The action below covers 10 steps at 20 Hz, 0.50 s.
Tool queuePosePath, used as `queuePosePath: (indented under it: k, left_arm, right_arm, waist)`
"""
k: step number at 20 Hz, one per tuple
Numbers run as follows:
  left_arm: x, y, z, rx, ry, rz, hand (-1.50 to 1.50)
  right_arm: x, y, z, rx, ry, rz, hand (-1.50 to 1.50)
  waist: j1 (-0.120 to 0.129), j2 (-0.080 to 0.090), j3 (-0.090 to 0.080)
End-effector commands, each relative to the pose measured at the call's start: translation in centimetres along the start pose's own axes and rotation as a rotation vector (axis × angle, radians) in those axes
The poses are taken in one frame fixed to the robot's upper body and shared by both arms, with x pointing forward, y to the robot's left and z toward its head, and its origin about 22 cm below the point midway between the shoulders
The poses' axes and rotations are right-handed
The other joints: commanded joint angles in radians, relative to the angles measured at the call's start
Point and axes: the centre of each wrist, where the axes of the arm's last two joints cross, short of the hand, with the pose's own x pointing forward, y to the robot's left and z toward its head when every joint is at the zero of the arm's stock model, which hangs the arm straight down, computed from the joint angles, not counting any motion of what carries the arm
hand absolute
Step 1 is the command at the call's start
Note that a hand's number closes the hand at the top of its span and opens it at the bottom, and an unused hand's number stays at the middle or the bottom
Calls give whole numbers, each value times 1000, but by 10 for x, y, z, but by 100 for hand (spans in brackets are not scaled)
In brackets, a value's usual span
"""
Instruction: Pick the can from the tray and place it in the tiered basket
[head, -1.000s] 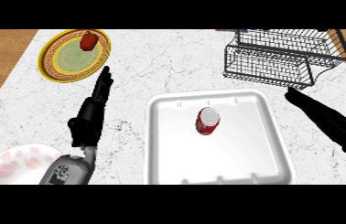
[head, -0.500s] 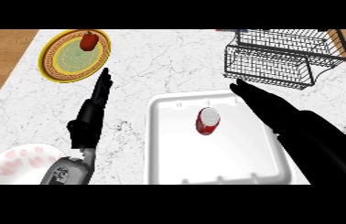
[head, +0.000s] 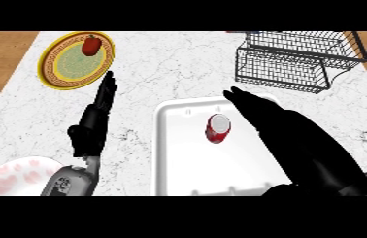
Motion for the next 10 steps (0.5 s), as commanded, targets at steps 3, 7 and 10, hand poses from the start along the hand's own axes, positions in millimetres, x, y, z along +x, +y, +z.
queuePosePath:
  k: [3,7,10]
  left_arm:
    - [-4,-11,2,12,3,5,0]
    - [-5,10,3,19,6,-19,0]
    - [6,7,-3,-12,-11,-9,0]
  right_arm:
    - [12,-3,5,-11,165,101,-150]
    - [5,11,-2,2,189,153,-150]
    - [17,15,-17,6,180,178,-150]
  waist:
    - [-10,-1,0]
    - [-6,-1,0]
    - [0,0,0]
